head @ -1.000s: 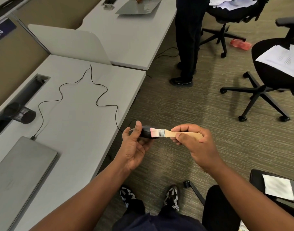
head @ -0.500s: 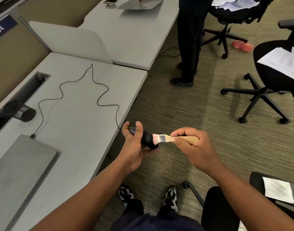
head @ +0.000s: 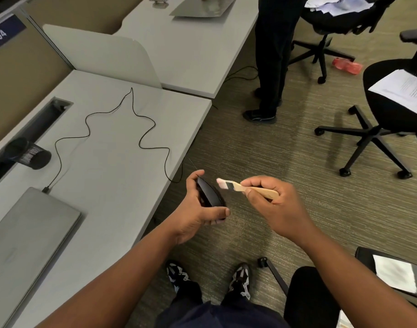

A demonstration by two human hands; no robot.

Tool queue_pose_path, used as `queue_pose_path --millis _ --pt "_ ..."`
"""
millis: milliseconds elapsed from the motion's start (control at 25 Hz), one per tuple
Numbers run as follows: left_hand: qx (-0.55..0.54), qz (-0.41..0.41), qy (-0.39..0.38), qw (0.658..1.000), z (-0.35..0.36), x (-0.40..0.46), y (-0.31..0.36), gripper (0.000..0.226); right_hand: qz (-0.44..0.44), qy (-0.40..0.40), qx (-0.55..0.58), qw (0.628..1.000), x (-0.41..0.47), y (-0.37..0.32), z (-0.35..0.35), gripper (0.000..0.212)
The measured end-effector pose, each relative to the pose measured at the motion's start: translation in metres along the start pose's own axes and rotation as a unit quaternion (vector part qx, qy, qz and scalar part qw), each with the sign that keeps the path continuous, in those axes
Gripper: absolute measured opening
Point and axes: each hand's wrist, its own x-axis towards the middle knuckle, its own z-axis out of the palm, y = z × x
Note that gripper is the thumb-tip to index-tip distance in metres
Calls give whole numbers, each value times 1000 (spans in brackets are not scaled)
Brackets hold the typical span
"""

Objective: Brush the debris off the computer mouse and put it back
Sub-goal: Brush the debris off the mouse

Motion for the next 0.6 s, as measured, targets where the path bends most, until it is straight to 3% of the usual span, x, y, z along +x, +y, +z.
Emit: queue_pose_path --millis 120,360,600 --pt "66 27 -13 997 1 -1 -1 109 -68 -18 -78 994 9 -6 1 21" --pt "94 34 -22 995 0 -1 -1 108 -92 -109 -193 971 20 -14 2 26" --pt "74 27 -4 997 -5 1 2 111 -52 -180 -146 971 13 -24 -4 16"
